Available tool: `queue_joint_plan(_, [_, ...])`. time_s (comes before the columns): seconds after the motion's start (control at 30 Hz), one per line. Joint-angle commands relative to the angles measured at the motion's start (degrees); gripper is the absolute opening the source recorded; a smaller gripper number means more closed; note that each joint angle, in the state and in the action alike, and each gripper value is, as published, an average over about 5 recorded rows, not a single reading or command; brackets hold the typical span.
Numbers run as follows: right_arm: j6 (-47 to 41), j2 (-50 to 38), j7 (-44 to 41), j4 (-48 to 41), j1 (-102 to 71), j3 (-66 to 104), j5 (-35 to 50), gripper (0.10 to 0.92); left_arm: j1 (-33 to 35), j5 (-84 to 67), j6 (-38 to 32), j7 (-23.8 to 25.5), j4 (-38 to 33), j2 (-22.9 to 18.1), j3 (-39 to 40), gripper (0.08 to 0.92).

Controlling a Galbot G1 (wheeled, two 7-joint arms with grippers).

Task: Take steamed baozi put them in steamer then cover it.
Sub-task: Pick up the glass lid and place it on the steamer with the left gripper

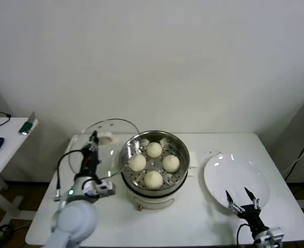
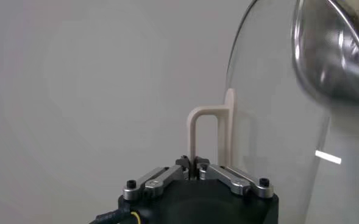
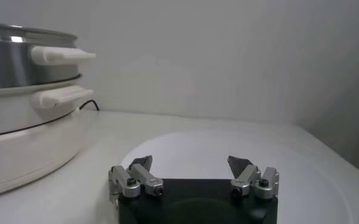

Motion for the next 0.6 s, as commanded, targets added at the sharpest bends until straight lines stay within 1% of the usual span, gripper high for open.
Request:
queue_joint_plan(0.03, [0.30, -0.16, -0.04, 0.48, -0.16, 0.38, -0.19, 0.823, -5.50, 12.01, 3.10, 4.40, 2.11, -11.19, 15.25, 0.138])
queue_joint_plan(0.17, [0.55, -0.15, -0.06, 0.32, -0.05, 0.31, -0.04, 0.823, -5.18, 16.19, 1.96, 4.11, 4.68, -15.80, 17.24, 0.138])
queue_joint_plan(0.3, [0.92, -0.21, -0.18, 0.23, -0.21, 0.26, 0.15, 0.823, -5.34, 19.08, 0.95, 2.68, 7.66, -19.14, 18.21, 0.138])
queue_joint_plan(0.43, [1.25, -0.19, -0.24, 0.13, -0.52, 0.27, 0.31, 0.823, -5.80, 19.56, 0.51, 1.32, 10.16, -20.59, 18.82, 0.138])
queue_joint_plan(0.6, [1.50, -0.18, -0.23, -0.21, -0.63, 0.36, 0.44, 0.823, -5.72, 19.99, -0.20, 0.37, 11.84, -20.70, 18.97, 0.138])
